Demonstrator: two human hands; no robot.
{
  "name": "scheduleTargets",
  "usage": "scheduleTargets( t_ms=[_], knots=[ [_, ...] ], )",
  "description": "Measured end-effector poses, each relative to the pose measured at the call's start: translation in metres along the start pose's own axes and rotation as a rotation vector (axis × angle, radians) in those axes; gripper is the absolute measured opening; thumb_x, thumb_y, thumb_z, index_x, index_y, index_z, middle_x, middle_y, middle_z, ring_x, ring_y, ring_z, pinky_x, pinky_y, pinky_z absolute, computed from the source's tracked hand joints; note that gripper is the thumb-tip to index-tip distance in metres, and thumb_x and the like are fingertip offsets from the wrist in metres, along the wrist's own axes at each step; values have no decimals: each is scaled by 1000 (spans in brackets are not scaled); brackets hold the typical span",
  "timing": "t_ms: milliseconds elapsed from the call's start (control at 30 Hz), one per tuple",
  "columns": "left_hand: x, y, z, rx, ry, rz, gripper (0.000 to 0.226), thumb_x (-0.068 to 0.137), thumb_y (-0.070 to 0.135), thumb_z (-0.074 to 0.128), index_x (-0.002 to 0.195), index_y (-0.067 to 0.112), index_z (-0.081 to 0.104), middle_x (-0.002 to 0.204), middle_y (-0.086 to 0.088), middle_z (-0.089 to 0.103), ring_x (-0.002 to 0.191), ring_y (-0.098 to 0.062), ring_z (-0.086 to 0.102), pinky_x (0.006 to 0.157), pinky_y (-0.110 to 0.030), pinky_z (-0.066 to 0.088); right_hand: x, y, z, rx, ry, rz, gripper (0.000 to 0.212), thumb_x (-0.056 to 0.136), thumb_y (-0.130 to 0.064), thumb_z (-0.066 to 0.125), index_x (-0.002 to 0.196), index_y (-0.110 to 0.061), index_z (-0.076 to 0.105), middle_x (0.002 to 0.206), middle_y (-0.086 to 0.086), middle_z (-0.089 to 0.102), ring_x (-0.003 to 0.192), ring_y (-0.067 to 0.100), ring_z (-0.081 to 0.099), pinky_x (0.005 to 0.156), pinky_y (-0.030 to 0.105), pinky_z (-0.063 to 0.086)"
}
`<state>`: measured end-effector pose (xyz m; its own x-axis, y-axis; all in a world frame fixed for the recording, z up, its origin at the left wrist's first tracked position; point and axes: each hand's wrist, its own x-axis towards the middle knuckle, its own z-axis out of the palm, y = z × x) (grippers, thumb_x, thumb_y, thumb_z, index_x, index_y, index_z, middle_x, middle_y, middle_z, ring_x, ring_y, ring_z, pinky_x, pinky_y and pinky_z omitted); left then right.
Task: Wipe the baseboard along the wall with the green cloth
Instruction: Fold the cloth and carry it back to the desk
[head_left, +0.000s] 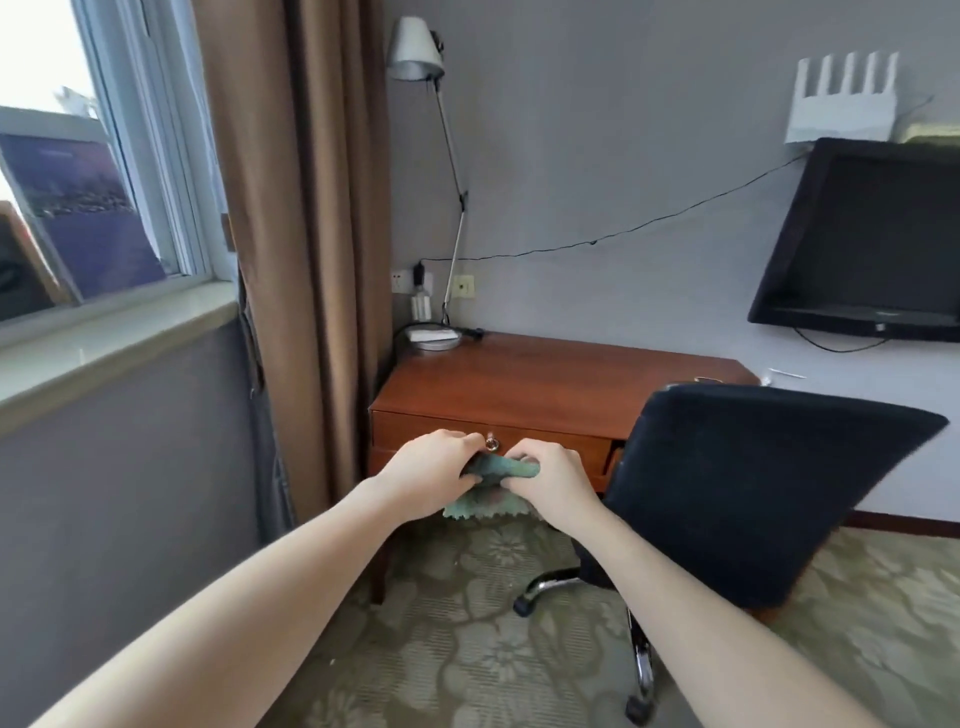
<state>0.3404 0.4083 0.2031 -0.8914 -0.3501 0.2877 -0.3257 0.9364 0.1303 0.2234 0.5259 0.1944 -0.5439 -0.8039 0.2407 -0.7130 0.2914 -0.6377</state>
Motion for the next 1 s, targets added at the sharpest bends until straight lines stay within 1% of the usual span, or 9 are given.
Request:
scheduleTargets(
  t_ms=[100, 200, 267, 333, 500, 700, 767, 833, 1000],
  knots=[
    [51, -26, 20, 61, -2, -24, 23, 88, 29, 58, 104, 13, 51, 103, -3, 59, 100, -23, 53, 76, -33, 44, 62, 24, 10, -22, -39, 21, 16, 78, -6, 65, 75, -22, 63, 69, -6, 61, 63, 10, 53, 44, 9, 33],
    [103, -57, 45, 88, 35, -27, 15, 85, 19, 57, 94, 11, 48, 96, -5, 58, 93, -24, 52, 72, -30, 39, 125, 47, 32, -111, -30, -2, 24, 81, -6, 58, 66, -23, 50, 76, -1, 55, 69, 17, 51, 50, 21, 39],
    [137, -79, 64, 92, 23, -3, 14, 84, 13, 55, 90, 12, 42, 95, -6, 57, 88, -25, 53, 68, -28, 35, 166, 60, 47, -196, -60, -31, 21, 84, -7, 57, 73, -22, 47, 82, -3, 48, 72, 17, 49, 57, 28, 44],
    [174, -106, 85, 74, 12, -3, 20, 85, 11, 54, 88, 15, 35, 94, -6, 57, 86, -25, 55, 64, -26, 33, 212, 75, 63, -262, -101, -62, 20, 85, -11, 59, 82, -23, 44, 84, -4, 44, 72, 15, 48, 56, 26, 43],
    [262, -182, 130, 144, 22, 5, 29, 89, 12, 50, 117, 11, 40, 102, -5, 60, 90, -26, 58, 76, -30, 39, 326, 102, 98, -438, -168, -118, 19, 87, -12, 58, 104, -17, 50, 93, 0, 43, 89, 20, 48, 67, 29, 42],
    [328, -247, 174, 228, -55, 46, 53, 88, 2, 50, 137, 7, 32, 113, -9, 57, 99, -27, 52, 86, -33, 39, 419, 134, 143, -630, -246, -177, 60, 86, -2, 57, 139, -12, 31, 126, 7, 43, 114, 25, 42, 96, 34, 38],
    [343, -260, 180, 250, -7, 114, 51, 74, 5, 69, 123, 7, 53, 94, -6, 64, 81, -22, 58, 74, -30, 46, 441, 146, 154, -696, -265, -195, 61, 86, -2, 56, 139, -12, 28, 127, 8, 42, 115, 26, 40, 97, 35, 34],
    [360, -275, 191, 253, 59, 172, 48, 47, 11, 88, 92, 12, 70, 66, 1, 64, 55, -15, 57, 53, -22, 49, 463, 158, 167, -714, -266, -222, 60, 86, -1, 56, 138, -12, 28, 126, 9, 41, 114, 26, 38, 97, 36, 33],
    [399, -310, 227, 256, 117, 116, 35, 46, 9, 90, 74, 11, 69, 60, 0, 62, 51, -14, 54, 51, -23, 49, 518, 183, 197, -710, -266, -324, 52, 86, -3, 57, 131, -13, 34, 122, 8, 42, 110, 25, 38, 90, 35, 38]
  ],
)
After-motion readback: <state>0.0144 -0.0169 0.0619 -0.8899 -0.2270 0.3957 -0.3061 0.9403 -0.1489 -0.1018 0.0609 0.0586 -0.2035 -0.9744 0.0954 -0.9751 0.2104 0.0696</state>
